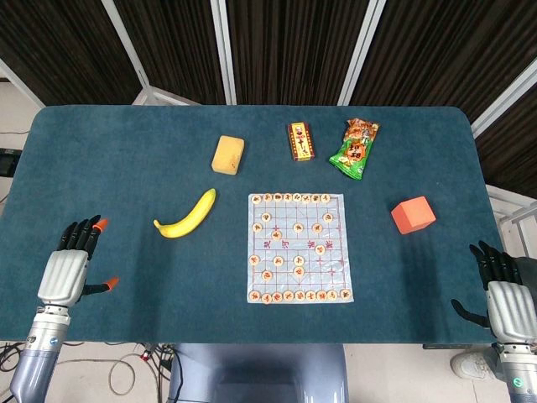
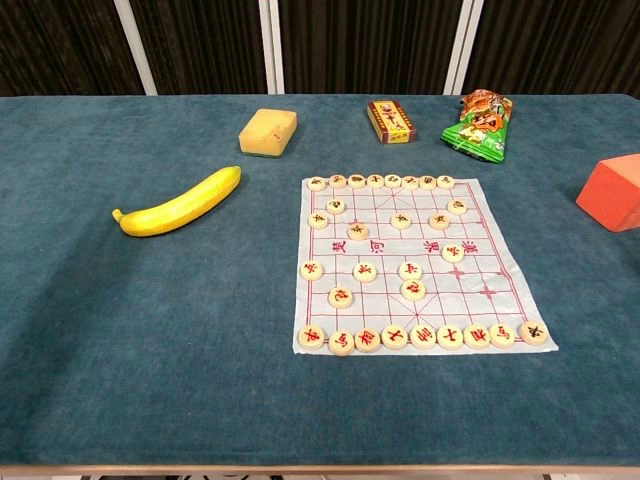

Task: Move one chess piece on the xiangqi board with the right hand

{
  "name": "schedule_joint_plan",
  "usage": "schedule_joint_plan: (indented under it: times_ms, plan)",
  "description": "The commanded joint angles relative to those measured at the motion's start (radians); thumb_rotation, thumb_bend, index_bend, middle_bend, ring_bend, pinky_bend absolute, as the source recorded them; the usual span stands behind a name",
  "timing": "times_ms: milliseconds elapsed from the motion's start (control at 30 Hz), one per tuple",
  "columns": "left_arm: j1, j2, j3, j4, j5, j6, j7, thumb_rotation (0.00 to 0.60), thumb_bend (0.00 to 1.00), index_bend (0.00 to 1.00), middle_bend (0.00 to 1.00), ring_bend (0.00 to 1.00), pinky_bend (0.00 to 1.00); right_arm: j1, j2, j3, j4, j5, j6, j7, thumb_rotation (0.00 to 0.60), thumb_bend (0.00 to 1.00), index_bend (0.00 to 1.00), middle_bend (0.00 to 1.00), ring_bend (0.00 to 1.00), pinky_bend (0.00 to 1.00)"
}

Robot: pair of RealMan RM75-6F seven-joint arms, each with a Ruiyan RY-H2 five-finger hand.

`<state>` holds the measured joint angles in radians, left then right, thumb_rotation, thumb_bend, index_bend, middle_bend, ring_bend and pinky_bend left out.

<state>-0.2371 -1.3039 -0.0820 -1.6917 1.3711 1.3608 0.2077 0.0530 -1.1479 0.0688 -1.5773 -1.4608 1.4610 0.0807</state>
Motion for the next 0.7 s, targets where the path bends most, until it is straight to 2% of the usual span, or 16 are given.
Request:
schedule_joint_plan:
  times_ms: [33,700]
  plan:
    - [0.0,0.0,0.0,0.0,-0.001,-0.001,0.0,0.6,0.0,0.0,0.0,0.0,0.0,0.0,0.0,0.0,0.0,0.0,-0.001,-0.001,0.6,0.27,0.0,0.0,0.0,0.0]
    - [0.001,0.002,0.001,-0.003,0.003,0.002,-0.007,0.6,0.0,0.0,0.0,0.0,0.0,-0.001,0.004,-0.005,-0.008,-0.007,0.001,-0.007,0.6,0.27,0.0,0.0,0.0,0.0]
